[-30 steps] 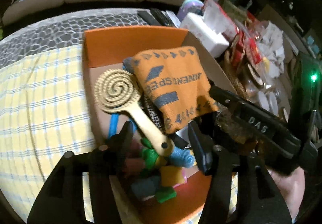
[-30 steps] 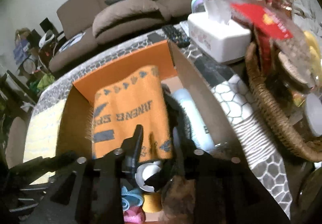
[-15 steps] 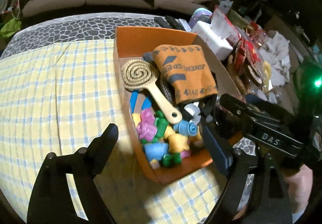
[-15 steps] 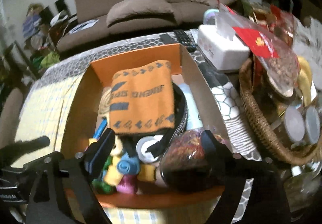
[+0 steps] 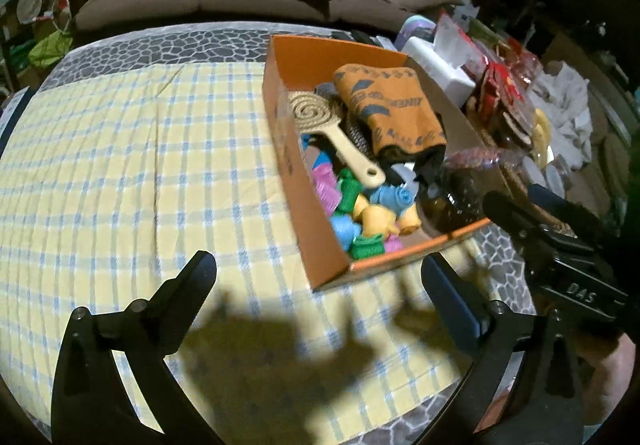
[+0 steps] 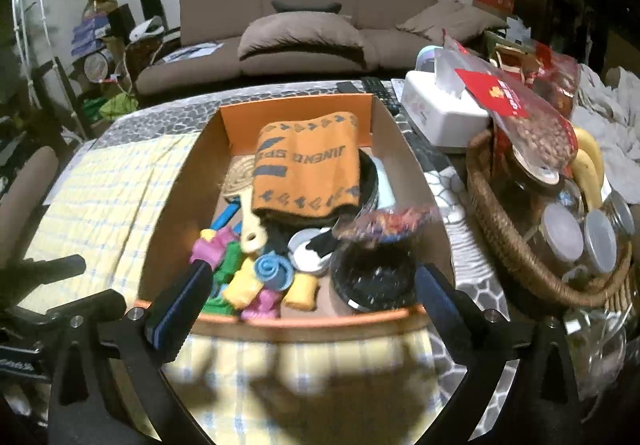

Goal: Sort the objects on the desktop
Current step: 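Withdraw both tools from the box back over the table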

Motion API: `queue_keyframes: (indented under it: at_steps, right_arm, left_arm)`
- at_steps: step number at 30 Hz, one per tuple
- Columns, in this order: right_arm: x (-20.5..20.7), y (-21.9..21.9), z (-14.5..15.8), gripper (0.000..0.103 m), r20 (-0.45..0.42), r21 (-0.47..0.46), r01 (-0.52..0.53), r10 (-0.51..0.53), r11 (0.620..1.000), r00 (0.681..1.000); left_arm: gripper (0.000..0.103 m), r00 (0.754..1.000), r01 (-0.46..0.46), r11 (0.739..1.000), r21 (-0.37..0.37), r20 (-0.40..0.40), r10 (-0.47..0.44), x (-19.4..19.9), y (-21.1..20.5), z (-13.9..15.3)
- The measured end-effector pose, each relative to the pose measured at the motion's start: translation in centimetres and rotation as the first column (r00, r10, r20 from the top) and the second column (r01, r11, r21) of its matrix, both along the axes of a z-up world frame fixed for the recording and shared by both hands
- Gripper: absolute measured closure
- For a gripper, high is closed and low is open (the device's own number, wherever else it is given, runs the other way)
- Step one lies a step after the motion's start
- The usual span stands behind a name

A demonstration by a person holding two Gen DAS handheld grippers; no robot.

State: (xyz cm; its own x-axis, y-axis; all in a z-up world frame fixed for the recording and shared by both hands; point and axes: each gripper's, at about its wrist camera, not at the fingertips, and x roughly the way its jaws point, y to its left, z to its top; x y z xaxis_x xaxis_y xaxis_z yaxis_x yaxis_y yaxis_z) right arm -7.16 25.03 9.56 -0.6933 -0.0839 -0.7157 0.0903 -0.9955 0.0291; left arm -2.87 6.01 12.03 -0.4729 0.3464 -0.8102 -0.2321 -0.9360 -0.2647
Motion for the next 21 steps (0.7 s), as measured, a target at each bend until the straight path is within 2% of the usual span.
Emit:
queue_keyframes:
  at_steps: [5,14,21]
  right_arm:
    - [2.5,-0.2,-0.3,0.001,-0.008,-0.01,-0.005,0.005,1.0,1.0]
    - [5.5,0.0,-2.5,0.001,0.05,-0.009,0.015,-0.015,1.0,0.999]
    - [6.8,2.2,-2.6,0.001,0.051,-0.089,0.065,-0.06,0.994,0.997]
  left_arm:
    - [0.0,1.0,-0.013,1.0,-0.015,-0.004,0.013,1.7,-1.2,-0.3]
    - [0.0,0.999,-0.032,0.999,-0.039,0.003,0.032,4.0,-2.7,-1.4]
    - [0.0,0.999,-0.037,0.998,-0.043,-0.007,0.036,4.8,-2.7,-1.8]
